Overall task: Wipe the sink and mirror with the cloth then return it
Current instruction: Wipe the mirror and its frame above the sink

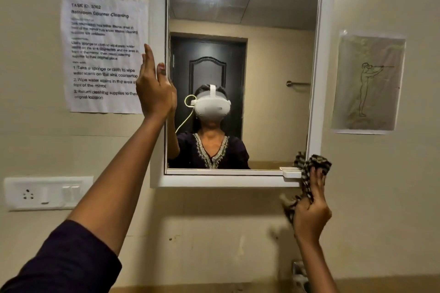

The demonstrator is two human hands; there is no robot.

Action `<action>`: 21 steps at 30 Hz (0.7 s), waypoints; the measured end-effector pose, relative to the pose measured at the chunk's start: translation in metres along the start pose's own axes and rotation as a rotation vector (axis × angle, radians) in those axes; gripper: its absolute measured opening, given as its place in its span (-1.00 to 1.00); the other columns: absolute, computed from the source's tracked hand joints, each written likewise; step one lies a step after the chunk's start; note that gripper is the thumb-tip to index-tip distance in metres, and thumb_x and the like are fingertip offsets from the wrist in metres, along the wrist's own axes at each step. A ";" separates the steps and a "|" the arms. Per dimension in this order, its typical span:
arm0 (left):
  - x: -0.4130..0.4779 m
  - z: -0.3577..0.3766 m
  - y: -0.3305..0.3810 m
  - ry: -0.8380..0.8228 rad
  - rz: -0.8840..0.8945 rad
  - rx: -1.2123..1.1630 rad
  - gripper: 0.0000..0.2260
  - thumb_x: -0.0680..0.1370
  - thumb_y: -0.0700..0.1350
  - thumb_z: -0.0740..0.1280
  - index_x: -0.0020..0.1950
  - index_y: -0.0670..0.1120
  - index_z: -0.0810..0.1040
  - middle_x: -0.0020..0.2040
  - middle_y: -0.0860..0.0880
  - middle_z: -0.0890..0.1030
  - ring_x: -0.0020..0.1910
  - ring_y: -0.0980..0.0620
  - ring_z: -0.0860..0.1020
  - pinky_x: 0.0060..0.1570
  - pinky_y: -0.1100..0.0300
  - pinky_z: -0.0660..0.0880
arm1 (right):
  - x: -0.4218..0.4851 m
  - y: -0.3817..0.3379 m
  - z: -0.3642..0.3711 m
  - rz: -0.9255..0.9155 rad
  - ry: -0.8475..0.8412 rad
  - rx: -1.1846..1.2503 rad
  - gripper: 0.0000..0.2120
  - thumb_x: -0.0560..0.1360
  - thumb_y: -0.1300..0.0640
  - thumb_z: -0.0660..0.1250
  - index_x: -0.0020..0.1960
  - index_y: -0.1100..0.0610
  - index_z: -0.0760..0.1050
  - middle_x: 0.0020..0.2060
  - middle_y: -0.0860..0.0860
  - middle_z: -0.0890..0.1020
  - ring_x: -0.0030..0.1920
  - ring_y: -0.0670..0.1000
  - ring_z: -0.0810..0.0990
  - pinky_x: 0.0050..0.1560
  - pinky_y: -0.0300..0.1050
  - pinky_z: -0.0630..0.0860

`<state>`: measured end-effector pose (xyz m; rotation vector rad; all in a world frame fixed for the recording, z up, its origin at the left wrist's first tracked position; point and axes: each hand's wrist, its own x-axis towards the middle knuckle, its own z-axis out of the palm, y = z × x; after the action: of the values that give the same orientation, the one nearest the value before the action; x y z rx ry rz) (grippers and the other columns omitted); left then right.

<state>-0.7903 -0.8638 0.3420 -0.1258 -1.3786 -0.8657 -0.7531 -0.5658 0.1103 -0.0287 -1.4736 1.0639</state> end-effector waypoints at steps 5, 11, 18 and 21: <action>-0.002 -0.003 0.005 0.002 -0.019 0.005 -0.56 0.62 -0.10 0.11 0.50 -0.12 0.16 0.44 -0.19 0.35 0.42 -0.09 0.34 0.33 0.33 0.18 | -0.022 -0.029 0.035 0.289 0.215 0.104 -0.43 0.44 0.43 0.12 0.42 0.14 0.24 0.42 0.15 0.28 0.44 0.16 0.24 0.42 0.00 0.23; -0.003 -0.005 0.005 -0.009 -0.007 -0.019 -0.56 0.62 -0.12 0.12 0.50 -0.13 0.16 0.44 -0.19 0.35 0.42 -0.08 0.33 0.20 0.48 0.07 | -0.101 -0.083 0.095 0.121 0.038 0.060 -0.29 0.35 0.49 0.00 0.43 0.03 0.15 0.45 0.02 0.19 0.51 -0.02 0.00 0.43 0.03 0.15; -0.004 -0.006 0.003 -0.019 0.017 -0.017 -0.56 0.62 -0.12 0.11 0.49 -0.14 0.15 0.45 -0.19 0.34 0.45 -0.08 0.30 0.25 0.45 0.07 | -0.153 -0.137 0.141 -0.705 -0.497 -0.186 -0.35 0.32 0.38 0.17 0.41 0.15 0.24 0.42 0.09 0.32 0.50 0.14 0.06 0.47 0.18 -0.02; -0.004 -0.006 0.003 -0.019 0.022 -0.011 -0.56 0.63 -0.12 0.11 0.49 -0.15 0.15 0.46 -0.18 0.33 0.46 -0.08 0.26 0.23 0.49 0.02 | -0.125 -0.117 0.132 -0.982 -0.542 -0.212 -0.54 0.48 0.32 0.21 0.36 0.14 0.34 0.38 0.07 0.40 0.46 0.14 0.22 0.44 0.14 0.18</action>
<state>-0.7833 -0.8632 0.3377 -0.1575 -1.3881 -0.8555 -0.7637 -0.7816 0.1080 0.8075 -1.7581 0.0987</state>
